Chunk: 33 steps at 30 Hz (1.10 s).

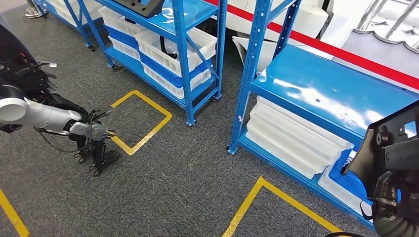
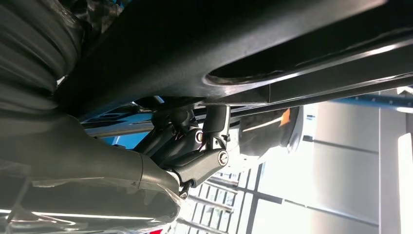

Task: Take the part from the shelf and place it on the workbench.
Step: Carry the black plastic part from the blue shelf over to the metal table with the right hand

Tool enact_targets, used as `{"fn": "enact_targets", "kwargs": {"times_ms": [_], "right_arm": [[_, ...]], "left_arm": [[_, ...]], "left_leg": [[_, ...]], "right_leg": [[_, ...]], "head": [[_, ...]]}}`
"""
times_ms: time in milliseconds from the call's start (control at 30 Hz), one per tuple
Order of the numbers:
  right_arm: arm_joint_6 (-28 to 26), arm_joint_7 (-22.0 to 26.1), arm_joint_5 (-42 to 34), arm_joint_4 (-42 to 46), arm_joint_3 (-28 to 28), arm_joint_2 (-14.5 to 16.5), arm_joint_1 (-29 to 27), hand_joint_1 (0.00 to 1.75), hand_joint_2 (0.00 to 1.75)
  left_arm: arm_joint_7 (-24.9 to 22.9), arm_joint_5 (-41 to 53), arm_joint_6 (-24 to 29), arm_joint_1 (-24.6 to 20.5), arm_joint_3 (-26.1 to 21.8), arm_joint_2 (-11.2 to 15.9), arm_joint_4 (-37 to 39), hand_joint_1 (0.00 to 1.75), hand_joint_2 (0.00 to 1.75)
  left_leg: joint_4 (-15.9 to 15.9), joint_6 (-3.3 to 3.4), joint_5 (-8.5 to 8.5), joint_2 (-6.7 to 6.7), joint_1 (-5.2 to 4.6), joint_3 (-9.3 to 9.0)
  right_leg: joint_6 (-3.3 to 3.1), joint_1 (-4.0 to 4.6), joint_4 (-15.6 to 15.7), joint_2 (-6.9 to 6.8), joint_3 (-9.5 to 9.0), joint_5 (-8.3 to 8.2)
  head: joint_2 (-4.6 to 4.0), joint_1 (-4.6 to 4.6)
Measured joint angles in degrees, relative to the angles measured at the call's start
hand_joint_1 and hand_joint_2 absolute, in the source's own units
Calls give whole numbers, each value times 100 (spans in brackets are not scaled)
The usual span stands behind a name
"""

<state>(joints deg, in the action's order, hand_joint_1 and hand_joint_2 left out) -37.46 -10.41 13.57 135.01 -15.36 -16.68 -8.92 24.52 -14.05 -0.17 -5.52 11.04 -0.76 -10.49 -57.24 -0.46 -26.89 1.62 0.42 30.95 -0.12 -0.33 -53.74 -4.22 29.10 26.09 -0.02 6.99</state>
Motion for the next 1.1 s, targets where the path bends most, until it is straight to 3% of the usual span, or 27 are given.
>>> {"fn": "enact_targets", "kwargs": {"times_ms": [33,100,167,233,300,333,367,433,500,567,633,700,767,833,867,900,1000,1067,1100], "right_arm": [[0,1,2,0,0,0,-1,175,175],[0,1,3,1,0,-1,-1,175,175],[0,2,3,3,2,-3,0,175,175],[0,3,4,9,6,-6,-4,175,175],[0,3,4,13,8,-7,-15,175,175],[0,3,4,12,8,-7,-21,175,175],[0,3,3,11,8,-7,-24,175,175],[0,3,3,13,8,-7,-24,175,175],[0,4,3,16,8,-7,-21,175,175],[0,5,2,20,8,-7,-19,175,175],[0,5,1,23,8,-6,-15,175,175],[4,8,1,27,6,-5,-14,175,175],[9,11,-2,28,3,-3,-18,175,175],[11,13,-4,27,0,-1,-20,175,175],[12,13,-4,26,-2,-1,-20,175,175],[14,13,-4,25,-3,0,-19,175,175],[22,14,-4,26,-2,0,-12,175,175],[25,14,-4,28,-4,-1,-5,175,175],[28,14,-4,28,-6,-2,-2,175,175]], "left_arm": [[0,0,-1,-8,0,0,0,0,0],[-1,0,-1,-4,0,0,0,0,0],[-1,0,-1,13,0,-6,0,0,0],[1,0,-1,11,0,-42,0,0,0],[-1,0,1,2,0,-90,0,0,0],[-2,0,1,0,0,-107,0,0,0],[-3,0,2,2,0,-119,0,0,0],[-4,0,2,4,0,-131,0,0,0],[-4,0,1,-6,0,-134,0,0,0],[-4,0,-2,-13,0,-135,0,0,0],[-4,0,-2,-2,0,-136,0,0,0],[-3,0,-2,8,0,-135,0,0,0],[-1,2,-8,4,0,-112,0,0,0],[0,6,-25,3,0,-63,0,0,0],[0,9,-33,6,1,-41,0,0,0],[0,10,-38,11,1,-25,0,0,0],[0,18,-42,6,2,-4,0,0,0],[0,29,-42,-11,2,-2,0,0,0],[0,36,-42,-12,2,-2,0,0,0]], "left_leg": [[162,34,27,31,-12,-75],[202,110,43,-41,-20,-49],[221,177,79,-124,4,-30],[233,229,116,-200,27,-11],[229,253,137,-293,24,23],[227,255,145,-351,21,34],[225,252,152,-411,17,38],[224,236,165,-535,14,32],[217,201,182,-654,7,47],[214,138,210,-757,14,97],[218,67,229,-818,28,129],[7,12,77,-630,16,229],[-669,-35,-314,-342,13,543],[-1364,-76,-601,-242,29,861],[-1459,-93,-592,-228,37,890],[-1317,-107,-477,-209,45,795],[-223,-103,-36,31,53,156],[74,-20,10,103,36,11],[79,34,12,43,27,31]], "right_leg": [[29,12,-21,-41,9,9],[83,17,-25,-121,17,8],[151,4,-135,-14,61,110],[209,-18,-684,234,305,450],[230,-30,-1496,346,684,811],[229,-31,-1741,358,804,866],[217,-31,-1767,366,821,806],[160,-30,-1182,443,542,428],[71,-24,-379,665,166,103],[22,-9,-45,765,29,29],[1,-13,12,657,19,2],[-42,-33,100,537,-24,-47],[-76,-35,136,402,-46,-64],[-87,-32,126,265,-41,-59],[-82,-34,118,200,-40,-53],[-70,-39,103,139,-40,-43],[13,-34,-10,-18,-31,32],[81,-10,-84,-106,-15,80],[109,-7,-99,-152,-12,91]], "head": [[-1,-9],[-1,-26],[-1,-38],[0,-61],[0,-74],[0,-75],[0,-76],[0,-77],[1,-79],[0,-79],[-1,-74],[0,-62],[0,-50],[0,-48],[0,-48],[0,-47],[0,-43],[0,-56],[0,-63]]}}
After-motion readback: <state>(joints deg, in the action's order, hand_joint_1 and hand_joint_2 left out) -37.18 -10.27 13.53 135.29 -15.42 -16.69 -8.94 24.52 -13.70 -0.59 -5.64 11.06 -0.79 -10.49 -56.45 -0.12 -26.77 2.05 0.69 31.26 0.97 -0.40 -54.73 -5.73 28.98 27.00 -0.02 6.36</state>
